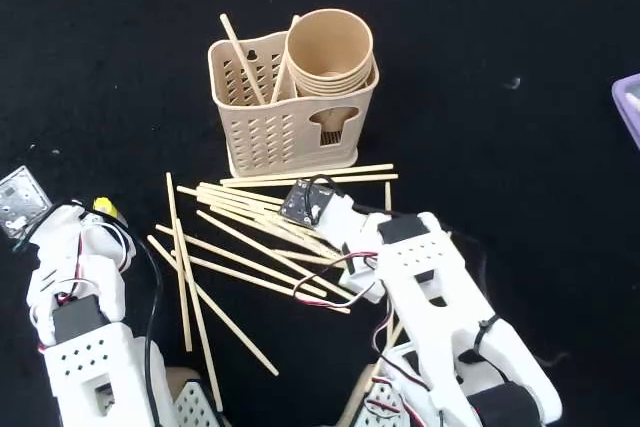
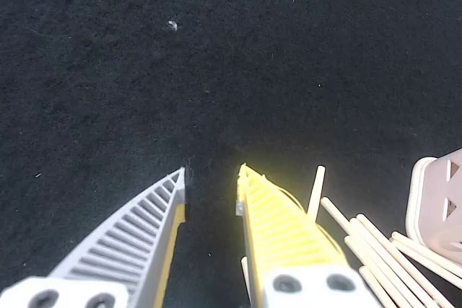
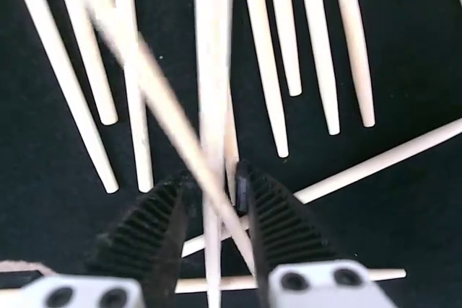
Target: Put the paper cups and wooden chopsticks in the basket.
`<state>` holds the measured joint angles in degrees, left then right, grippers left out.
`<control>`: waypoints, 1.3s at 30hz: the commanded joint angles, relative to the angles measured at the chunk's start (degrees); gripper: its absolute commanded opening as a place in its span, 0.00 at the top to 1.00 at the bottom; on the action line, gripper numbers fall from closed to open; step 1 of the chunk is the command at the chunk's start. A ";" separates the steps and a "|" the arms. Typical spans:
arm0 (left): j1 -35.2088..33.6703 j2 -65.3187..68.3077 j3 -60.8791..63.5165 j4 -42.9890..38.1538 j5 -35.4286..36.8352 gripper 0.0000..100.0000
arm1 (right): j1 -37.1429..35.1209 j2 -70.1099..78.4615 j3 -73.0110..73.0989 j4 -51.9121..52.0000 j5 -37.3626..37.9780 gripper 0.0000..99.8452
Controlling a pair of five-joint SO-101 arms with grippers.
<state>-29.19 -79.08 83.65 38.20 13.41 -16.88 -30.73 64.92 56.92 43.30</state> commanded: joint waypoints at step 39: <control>-0.66 -0.88 -0.75 0.35 0.00 0.87 | 2.02 -2.15 -5.67 5.63 0.62 0.98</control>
<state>-29.19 -79.08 83.65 38.20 13.41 -16.79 -31.25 64.92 58.15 43.65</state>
